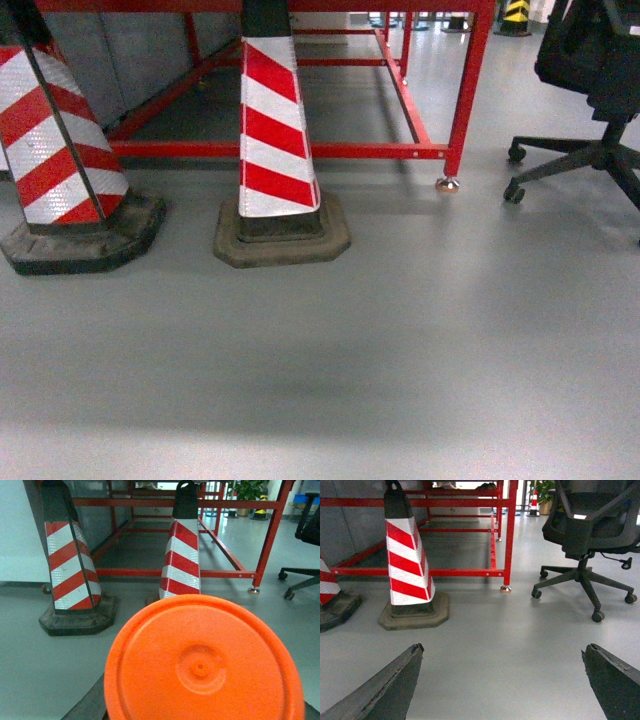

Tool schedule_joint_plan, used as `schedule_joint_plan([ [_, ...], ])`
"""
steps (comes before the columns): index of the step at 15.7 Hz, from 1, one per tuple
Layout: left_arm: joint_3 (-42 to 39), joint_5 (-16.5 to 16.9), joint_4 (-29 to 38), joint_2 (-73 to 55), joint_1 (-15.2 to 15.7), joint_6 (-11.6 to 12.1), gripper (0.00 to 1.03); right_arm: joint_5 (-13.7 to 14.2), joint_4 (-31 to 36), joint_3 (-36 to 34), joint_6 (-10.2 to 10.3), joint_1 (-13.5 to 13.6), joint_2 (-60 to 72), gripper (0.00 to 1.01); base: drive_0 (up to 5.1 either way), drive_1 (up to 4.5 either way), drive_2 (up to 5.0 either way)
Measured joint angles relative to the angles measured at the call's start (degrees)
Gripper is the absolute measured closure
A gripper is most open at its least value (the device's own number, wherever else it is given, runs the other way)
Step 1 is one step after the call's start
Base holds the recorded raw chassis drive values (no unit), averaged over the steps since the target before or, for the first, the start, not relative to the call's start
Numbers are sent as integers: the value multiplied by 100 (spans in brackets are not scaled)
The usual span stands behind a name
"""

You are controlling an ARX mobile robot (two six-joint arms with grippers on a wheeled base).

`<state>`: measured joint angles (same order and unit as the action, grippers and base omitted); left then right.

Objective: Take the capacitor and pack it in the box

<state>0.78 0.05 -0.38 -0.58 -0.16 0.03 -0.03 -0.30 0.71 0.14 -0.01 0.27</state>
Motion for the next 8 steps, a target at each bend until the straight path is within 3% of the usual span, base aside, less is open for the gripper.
schedule_joint_plan([
  [8,0,-26,-2,0,0,0,59,-11,0,0,0,0,0,3,-472,239,239],
])
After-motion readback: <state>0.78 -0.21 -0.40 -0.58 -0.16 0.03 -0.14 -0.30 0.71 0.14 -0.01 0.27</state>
